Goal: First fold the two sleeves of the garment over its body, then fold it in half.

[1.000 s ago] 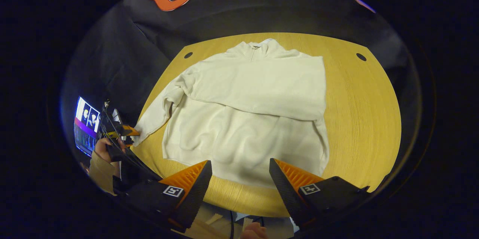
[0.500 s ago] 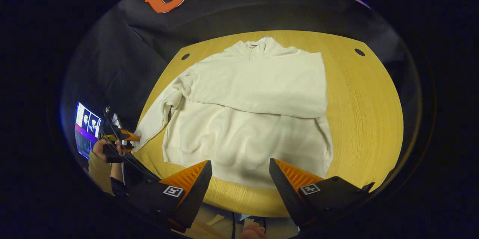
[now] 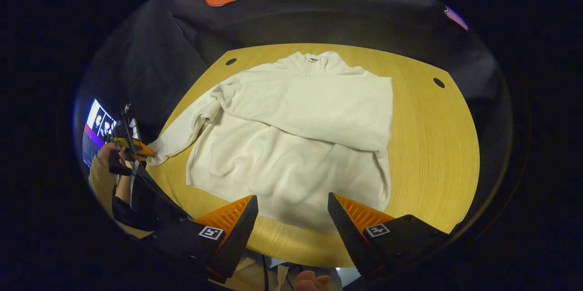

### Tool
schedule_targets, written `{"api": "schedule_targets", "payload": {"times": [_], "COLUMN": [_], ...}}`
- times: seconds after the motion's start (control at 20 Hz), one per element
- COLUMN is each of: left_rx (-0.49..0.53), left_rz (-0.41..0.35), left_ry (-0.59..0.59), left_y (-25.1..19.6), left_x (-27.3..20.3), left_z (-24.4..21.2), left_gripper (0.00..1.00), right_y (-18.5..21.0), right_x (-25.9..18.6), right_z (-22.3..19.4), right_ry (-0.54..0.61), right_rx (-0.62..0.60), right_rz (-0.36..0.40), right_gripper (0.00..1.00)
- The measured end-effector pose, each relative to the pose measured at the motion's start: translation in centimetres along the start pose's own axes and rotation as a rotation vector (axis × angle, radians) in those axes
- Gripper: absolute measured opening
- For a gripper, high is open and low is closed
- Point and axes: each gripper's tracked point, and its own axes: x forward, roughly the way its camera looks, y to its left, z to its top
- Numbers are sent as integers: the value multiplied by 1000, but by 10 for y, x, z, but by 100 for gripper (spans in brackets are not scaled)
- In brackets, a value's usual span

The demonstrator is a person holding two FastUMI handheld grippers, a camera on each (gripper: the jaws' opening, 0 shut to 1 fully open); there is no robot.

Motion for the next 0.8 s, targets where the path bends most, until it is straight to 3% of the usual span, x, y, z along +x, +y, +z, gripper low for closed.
{"api": "schedule_targets", "payload": {"times": [0.35, 0.5, 0.55, 0.6, 0.8], "left_rx": [136, 224, 241, 261, 361], "left_rz": [-29, -80, -104, -122, -182], "left_ry": [-78, -126, -136, -148, -165], "left_y": [-53, -103, -121, -138, -214], "left_x": [-70, -110, -122, -133, -171], "left_z": [15, 21, 19, 19, 9], "left_gripper": [10, 10, 10, 10, 10], "right_y": [-15, -26, -29, -36, -56], "right_x": [-2, -3, -3, -3, -10], "right_z": [-2, -2, -2, -3, -3], "right_ry": [1, -12, -15, -19, -42], "right_rx": [42, 66, 78, 96, 153], "right_rz": [-7, 8, 12, 12, 24], "right_gripper": [96, 96, 92, 96, 96]}}
